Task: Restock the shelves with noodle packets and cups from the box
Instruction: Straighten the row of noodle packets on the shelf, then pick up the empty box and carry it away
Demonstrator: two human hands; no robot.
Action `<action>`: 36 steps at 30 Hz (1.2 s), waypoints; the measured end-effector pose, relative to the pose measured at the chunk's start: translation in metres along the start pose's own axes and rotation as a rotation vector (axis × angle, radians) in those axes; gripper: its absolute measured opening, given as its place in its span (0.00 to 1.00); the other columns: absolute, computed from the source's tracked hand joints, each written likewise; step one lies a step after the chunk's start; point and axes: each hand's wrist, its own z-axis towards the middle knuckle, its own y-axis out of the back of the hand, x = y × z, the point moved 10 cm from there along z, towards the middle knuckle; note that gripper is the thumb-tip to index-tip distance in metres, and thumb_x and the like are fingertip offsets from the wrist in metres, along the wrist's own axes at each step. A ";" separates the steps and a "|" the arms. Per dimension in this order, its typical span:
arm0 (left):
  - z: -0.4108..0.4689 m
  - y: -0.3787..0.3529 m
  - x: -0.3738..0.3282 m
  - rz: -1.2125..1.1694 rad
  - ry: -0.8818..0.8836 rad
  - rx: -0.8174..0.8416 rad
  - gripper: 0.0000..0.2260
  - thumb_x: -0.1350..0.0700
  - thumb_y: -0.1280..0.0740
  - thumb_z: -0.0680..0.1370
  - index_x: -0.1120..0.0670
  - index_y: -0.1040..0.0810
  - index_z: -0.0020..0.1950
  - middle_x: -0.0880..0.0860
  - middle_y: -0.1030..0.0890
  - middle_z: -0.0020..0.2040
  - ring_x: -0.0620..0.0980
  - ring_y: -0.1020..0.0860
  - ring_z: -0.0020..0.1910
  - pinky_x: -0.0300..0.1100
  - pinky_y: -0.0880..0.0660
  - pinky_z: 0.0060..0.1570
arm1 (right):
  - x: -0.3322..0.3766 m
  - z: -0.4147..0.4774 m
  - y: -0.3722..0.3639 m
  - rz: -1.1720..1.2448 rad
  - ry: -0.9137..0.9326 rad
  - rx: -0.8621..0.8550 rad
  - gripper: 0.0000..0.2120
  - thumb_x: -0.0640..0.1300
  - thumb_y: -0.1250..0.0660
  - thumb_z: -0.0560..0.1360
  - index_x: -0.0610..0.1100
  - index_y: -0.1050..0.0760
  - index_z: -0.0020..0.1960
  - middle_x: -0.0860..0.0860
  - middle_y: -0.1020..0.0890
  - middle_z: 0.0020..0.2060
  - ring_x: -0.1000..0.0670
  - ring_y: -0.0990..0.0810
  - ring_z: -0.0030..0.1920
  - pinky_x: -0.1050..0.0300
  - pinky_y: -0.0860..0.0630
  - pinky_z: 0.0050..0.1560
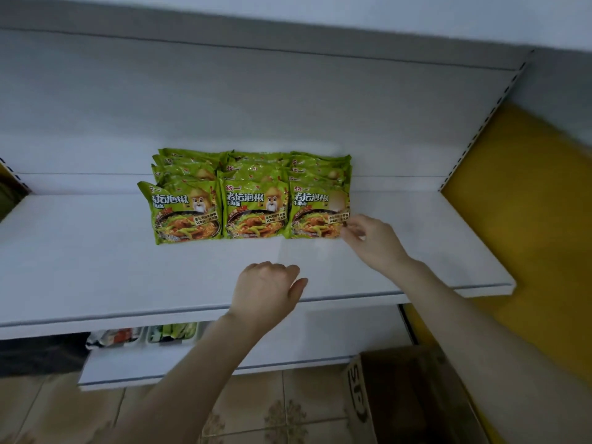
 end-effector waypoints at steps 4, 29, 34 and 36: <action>-0.015 0.026 -0.009 -0.016 -0.004 0.023 0.11 0.46 0.35 0.66 0.52 0.21 0.30 0.49 0.28 0.19 0.47 0.28 0.17 0.35 0.44 0.18 | -0.004 -0.037 0.028 0.003 -0.103 -0.025 0.17 0.47 0.39 0.78 0.39 0.28 0.63 0.43 0.22 0.60 0.44 0.24 0.60 0.53 0.28 0.59; -0.047 0.002 -0.208 -0.328 -0.187 0.329 0.20 0.42 0.46 0.79 0.55 0.25 0.59 0.53 0.19 0.52 0.52 0.21 0.50 0.43 0.27 0.44 | -0.185 -0.239 0.173 -0.051 -0.629 -0.177 0.24 0.49 0.39 0.78 0.38 0.36 0.70 0.40 0.25 0.61 0.41 0.26 0.61 0.56 0.29 0.50; -0.055 -0.044 -0.249 -0.329 -0.105 0.465 0.18 0.42 0.46 0.80 0.52 0.26 0.58 0.52 0.19 0.52 0.51 0.21 0.50 0.42 0.27 0.45 | -0.260 -0.260 0.161 -0.059 -0.707 -0.100 0.24 0.49 0.39 0.78 0.37 0.36 0.69 0.40 0.24 0.60 0.42 0.24 0.58 0.53 0.27 0.51; -0.060 -0.065 -0.261 -0.319 -0.066 0.513 0.16 0.42 0.47 0.80 0.52 0.26 0.50 0.53 0.19 0.48 0.51 0.21 0.46 0.41 0.28 0.42 | -0.290 -0.266 0.150 -0.046 -0.741 -0.060 0.24 0.50 0.39 0.78 0.37 0.36 0.69 0.41 0.25 0.61 0.42 0.24 0.58 0.51 0.27 0.53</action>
